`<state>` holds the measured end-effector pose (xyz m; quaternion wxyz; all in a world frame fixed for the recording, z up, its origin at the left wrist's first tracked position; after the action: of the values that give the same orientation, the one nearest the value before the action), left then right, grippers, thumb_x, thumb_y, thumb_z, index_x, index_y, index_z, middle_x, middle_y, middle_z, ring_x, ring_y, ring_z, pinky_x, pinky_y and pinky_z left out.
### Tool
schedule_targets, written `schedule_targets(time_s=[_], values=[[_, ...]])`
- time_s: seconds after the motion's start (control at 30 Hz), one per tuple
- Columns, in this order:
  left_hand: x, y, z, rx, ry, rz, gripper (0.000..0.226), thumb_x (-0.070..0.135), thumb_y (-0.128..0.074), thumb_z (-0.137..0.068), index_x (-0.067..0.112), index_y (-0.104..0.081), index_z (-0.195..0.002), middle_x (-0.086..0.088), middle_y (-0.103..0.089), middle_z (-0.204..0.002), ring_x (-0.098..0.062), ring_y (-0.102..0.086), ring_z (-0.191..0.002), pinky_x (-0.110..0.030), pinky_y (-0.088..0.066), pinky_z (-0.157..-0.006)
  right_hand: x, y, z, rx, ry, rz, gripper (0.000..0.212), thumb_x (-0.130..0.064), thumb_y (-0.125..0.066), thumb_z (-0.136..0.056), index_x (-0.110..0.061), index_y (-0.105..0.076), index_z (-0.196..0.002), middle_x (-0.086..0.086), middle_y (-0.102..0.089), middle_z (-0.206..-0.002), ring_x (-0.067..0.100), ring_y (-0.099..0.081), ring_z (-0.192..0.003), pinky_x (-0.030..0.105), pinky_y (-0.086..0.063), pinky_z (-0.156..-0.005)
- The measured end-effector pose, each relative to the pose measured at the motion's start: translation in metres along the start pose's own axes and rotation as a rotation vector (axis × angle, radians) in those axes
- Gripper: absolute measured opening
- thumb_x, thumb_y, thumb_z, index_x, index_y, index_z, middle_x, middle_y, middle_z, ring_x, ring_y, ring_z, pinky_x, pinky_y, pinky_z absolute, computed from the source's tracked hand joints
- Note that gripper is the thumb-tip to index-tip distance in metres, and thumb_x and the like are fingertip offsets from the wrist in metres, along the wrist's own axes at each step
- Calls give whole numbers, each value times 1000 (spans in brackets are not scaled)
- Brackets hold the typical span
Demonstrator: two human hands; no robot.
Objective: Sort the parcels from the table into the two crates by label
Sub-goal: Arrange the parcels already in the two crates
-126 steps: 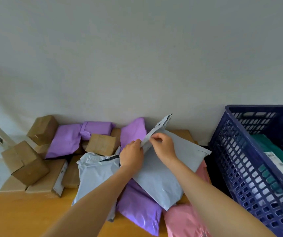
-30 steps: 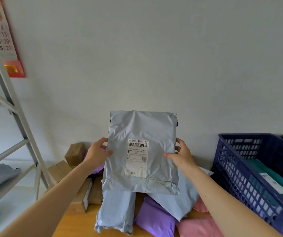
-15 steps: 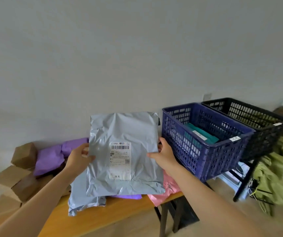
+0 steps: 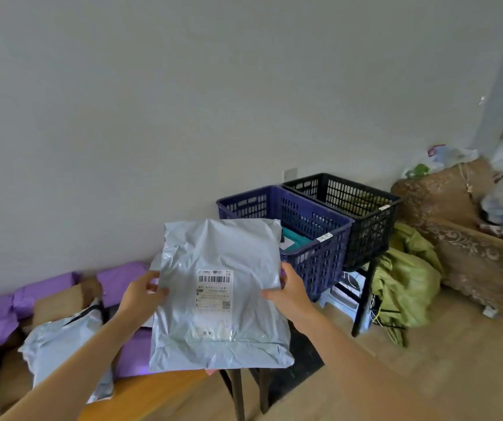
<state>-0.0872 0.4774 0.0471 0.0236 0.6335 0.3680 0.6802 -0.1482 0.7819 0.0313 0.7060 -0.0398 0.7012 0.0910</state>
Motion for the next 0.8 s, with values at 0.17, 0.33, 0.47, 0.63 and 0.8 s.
schedule_targets(time_s=[0.17,0.33,0.47,0.63,0.8], values=[[33,-67,17,-44,14,29,24,-1,-62,-87,17,-61,-103,-7,-63,-75,-22,-59,-67,-35,-50,-67,12,76,-1,19,-3,5,56,9,-66,-78,-23,-51,-122,-1,-63,-106,10,-61,-96,17,-50,-70],[72,-133,38,-61,4,40,25,-5,-62,-85,20,-63,-88,-7,-63,-70,-25,-57,-65,-33,-46,-66,27,151,-8,11,-37,-8,53,9,-64,-79,-26,-51,-117,1,-65,-104,15,-64,-95,23,-54,-71],[98,-181,49,-63,8,28,25,-5,-63,-83,17,-67,-94,-5,-66,-76,-23,-59,-71,-31,-47,-68,50,204,-15,18,-69,32,53,3,-67,-75,-31,-54,-113,-5,-69,-100,14,-66,-93,30,-56,-78],[127,-233,57,-92,13,31,27,-2,-62,-84,21,-67,-97,-3,-69,-87,-23,-64,-80,-33,-54,-75,57,262,-28,42,-89,14,56,11,-64,-75,-23,-52,-117,2,-65,-101,16,-64,-92,26,-53,-72],[159,-279,45,-141,15,11,22,2,-64,-85,17,-67,-101,-4,-70,-90,-22,-67,-84,-38,-56,-80,57,313,-54,80,-62,-3,58,14,-64,-75,-16,-51,-122,3,-65,-104,11,-64,-89,14,-48,-60]])
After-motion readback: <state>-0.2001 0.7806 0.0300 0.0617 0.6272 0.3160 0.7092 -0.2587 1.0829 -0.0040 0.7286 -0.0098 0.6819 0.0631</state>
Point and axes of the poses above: each hand's wrist, its own z-axis away from the middle knuckle, its own y-axis out of the back of the hand, x = y × z, the point moved 5 cm from there along -z, towards the middle knuckle
